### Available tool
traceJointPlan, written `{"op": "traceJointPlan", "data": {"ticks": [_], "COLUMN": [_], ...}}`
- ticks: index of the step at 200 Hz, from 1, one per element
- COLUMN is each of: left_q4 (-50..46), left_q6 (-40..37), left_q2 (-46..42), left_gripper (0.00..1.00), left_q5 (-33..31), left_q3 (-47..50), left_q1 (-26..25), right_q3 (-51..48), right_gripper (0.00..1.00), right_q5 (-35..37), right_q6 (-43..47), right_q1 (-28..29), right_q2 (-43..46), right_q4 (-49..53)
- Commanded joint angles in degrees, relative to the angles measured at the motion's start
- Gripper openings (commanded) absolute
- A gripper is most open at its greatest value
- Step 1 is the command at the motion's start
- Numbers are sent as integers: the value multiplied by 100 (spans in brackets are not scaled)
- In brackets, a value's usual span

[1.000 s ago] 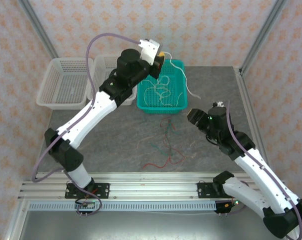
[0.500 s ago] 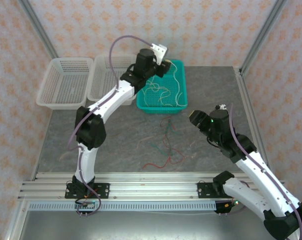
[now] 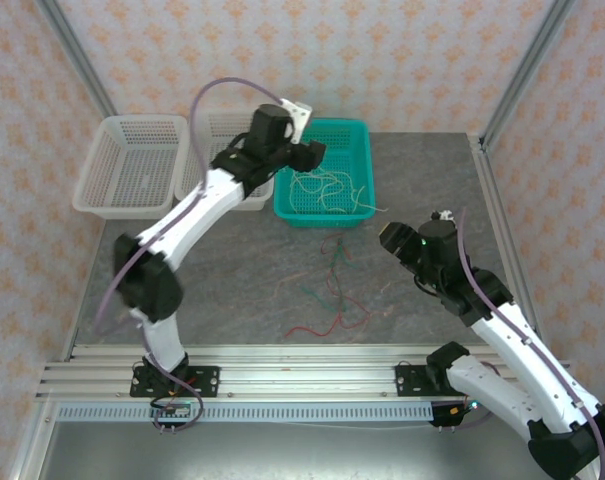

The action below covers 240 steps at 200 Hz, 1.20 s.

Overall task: Untangle the cables
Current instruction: Pick up the cables from the center of the table.

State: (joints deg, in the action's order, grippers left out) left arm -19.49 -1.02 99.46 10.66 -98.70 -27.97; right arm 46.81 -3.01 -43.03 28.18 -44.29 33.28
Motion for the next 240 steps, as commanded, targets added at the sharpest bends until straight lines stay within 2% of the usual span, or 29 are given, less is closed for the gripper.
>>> {"op": "traceJointPlan", "data": {"ticks": [1, 17, 46, 85, 103, 119, 140, 160, 198, 222, 240], "left_q4": [859, 975, 548, -297, -522, -92, 901, 1589, 3080, 3034, 2942], "left_q6": [517, 992, 1631, 2212, 3094, 4211, 5308, 5733, 6546, 6462, 6344], "left_q2": [-1195, -1954, -3103, -4014, -4057, -3976, -3479, -2656, -1478, -1157, -968], "left_gripper": [77, 78, 77, 78, 78, 78, 85, 89, 90, 81, 62], "left_q5": [1004, 1134, 693, 79, 53, 287, 843, 1288, 1406, 1422, 1550], "left_q3": [959, 1738, 3043, 4510, 5077, 5661, 6169, 6136, 6167, 5957, 5835], "left_q1": [46, 29, -202, -821, -898, -963, -1021, -1191, -1343, -1347, -1350], "right_q3": [-11, 269, 797, 513, 424, 359, 333, 291, 190, 44, -46], "right_gripper": [73, 73, 73, 73, 73, 71, 64, 61, 50, 47, 44], "right_q5": [-246, -641, -1018, -2179, -2256, -2029, -1739, -1713, -1827, -1739, -1631], "right_q6": [306, 706, 1259, 1059, 908, 888, 946, 979, 956, 851, 806], "right_q1": [-21, 6, 391, 996, 1147, 1165, 1164, 1165, 1171, 1163, 1165], "right_q2": [-244, -758, -1904, -2909, -3239, -3382, -3459, -3485, -3422, -3231, -3108], "right_q4": [-247, -3, 530, -322, -500, -577, -623, -679, -744, -825, -907]}}
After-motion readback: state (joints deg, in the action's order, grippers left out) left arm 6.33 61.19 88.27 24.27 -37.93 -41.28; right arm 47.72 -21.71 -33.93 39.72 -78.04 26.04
